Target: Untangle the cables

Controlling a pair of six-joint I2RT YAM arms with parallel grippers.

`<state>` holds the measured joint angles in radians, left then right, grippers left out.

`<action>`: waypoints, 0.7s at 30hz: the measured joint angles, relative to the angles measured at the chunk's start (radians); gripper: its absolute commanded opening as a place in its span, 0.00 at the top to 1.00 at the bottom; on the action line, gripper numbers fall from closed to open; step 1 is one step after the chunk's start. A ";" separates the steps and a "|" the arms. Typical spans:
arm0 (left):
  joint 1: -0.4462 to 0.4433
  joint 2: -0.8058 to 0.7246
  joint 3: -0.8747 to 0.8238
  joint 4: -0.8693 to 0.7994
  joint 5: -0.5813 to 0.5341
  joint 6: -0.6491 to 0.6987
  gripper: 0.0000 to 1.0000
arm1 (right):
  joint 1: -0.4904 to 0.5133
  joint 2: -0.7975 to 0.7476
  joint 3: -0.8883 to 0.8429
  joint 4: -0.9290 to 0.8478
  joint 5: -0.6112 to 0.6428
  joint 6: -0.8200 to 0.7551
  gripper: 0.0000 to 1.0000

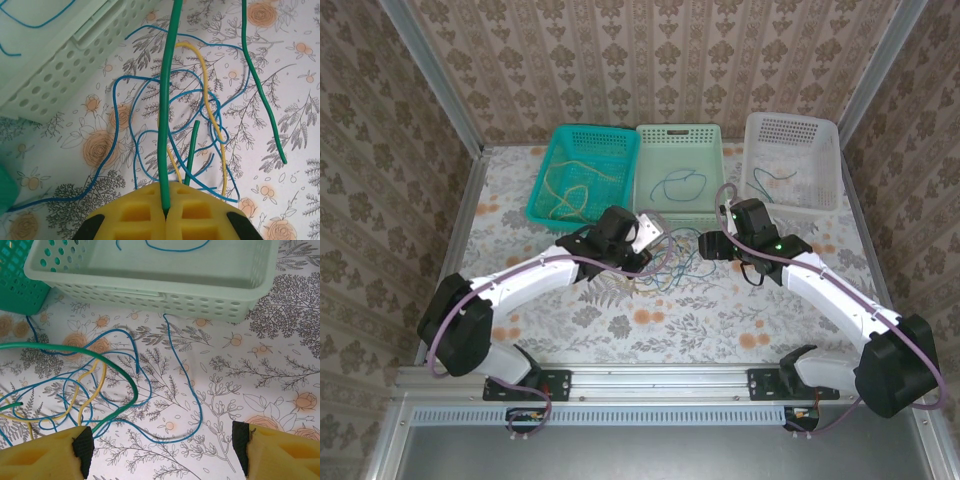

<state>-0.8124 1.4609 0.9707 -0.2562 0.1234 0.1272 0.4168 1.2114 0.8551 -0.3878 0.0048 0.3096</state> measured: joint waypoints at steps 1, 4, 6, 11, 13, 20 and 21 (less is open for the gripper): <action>-0.003 0.000 0.007 -0.008 -0.009 0.014 1.00 | 0.000 0.000 0.000 0.000 0.000 0.000 0.23; -0.015 0.006 0.036 -0.049 -0.046 0.056 1.00 | 0.000 0.000 0.000 0.000 0.000 0.000 0.22; -0.025 0.018 0.056 -0.072 -0.072 0.081 1.00 | 0.000 0.000 0.000 -0.001 0.000 0.001 0.22; -0.040 0.036 0.071 -0.136 -0.137 0.137 1.00 | -0.002 0.002 0.000 -0.006 0.000 0.000 0.22; -0.040 0.036 0.071 -0.161 -0.163 0.156 1.00 | -0.002 0.002 0.000 -0.006 0.000 0.000 0.21; -0.055 0.042 0.087 -0.246 -0.278 0.212 1.00 | -0.003 0.024 0.000 -0.006 0.000 0.000 0.21; -0.059 0.043 0.092 -0.253 -0.296 0.219 1.00 | -0.003 0.029 0.000 -0.006 0.000 0.000 0.21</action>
<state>-0.8711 1.5040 1.0630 -0.5087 -0.1722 0.3462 0.4141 1.2407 0.8551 -0.3935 0.0044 0.3096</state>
